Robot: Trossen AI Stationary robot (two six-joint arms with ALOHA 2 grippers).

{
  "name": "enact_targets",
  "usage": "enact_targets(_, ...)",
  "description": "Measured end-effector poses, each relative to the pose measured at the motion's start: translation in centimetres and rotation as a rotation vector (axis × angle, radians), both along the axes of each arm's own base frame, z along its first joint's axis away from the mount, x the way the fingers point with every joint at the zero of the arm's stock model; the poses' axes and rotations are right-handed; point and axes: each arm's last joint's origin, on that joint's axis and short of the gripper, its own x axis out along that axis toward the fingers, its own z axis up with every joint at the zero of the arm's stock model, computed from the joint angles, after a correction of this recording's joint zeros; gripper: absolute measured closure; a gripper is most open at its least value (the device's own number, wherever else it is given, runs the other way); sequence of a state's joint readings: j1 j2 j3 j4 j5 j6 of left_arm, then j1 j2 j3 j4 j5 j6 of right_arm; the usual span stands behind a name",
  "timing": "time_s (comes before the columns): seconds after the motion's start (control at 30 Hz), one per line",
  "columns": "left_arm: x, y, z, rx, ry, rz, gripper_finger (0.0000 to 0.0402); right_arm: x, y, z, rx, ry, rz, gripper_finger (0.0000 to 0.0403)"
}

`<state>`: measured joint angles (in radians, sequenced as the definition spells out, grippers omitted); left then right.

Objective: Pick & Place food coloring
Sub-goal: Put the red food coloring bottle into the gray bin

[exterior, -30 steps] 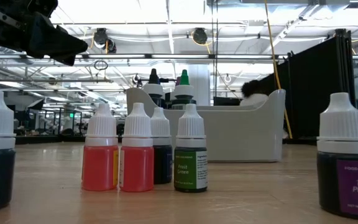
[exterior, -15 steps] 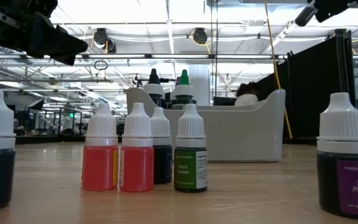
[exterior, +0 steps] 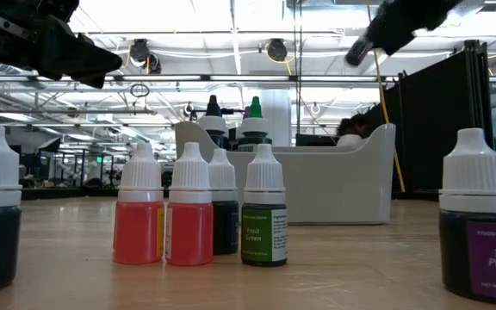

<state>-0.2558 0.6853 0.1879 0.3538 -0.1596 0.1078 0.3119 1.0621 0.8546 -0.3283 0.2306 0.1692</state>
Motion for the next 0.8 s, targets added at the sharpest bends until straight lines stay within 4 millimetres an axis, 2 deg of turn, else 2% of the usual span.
enact_targets(0.37, 0.0, 0.0, 0.0, 0.002, -0.001, 0.000, 0.0355, 7.2, -0.5, -1.2, -0.048, 0.299, 0.016, 0.0352)
enact_targets(0.57, 0.0, 0.0, 0.0, 0.001, -0.001, 0.000, 0.0355, 10.0, 0.1, -2.3, -0.061, 0.376, 0.012, 0.0347)
enact_targets(0.8, 0.0, 0.0, 0.0, 0.000, -0.001, 0.000, 0.0355, 12.1, 0.5, -4.9, -0.039, 0.431, -0.024, 0.0346)
